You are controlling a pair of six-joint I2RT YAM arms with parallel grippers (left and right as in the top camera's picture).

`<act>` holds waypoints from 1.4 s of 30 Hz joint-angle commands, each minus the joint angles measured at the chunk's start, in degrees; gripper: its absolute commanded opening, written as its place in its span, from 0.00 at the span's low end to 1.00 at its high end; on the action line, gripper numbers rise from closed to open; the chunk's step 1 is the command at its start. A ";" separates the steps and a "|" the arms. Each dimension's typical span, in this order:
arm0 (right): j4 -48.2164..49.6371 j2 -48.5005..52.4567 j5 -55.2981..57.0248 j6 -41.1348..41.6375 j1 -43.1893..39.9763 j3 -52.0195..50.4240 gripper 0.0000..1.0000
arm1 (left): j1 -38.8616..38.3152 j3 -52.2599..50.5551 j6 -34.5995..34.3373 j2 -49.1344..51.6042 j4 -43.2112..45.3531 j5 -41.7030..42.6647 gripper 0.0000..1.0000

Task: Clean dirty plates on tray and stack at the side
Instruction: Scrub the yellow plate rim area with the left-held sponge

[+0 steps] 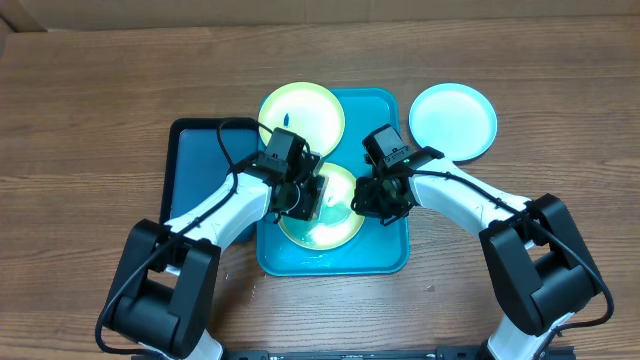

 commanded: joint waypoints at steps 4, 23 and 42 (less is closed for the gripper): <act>0.09 -0.15 -0.24 -0.04 0.39 -0.33 0.04 | 0.35 0.31 -0.61 2.54 4.57 2.32 0.04; 0.09 -0.15 -0.26 -0.02 0.39 -0.33 0.04 | 0.42 6.49 1.62 4.52 -16.28 -7.52 0.04; -0.09 -0.15 -0.24 -0.04 0.39 -0.33 0.04 | 0.42 6.64 -1.01 6.58 -7.72 -12.63 0.04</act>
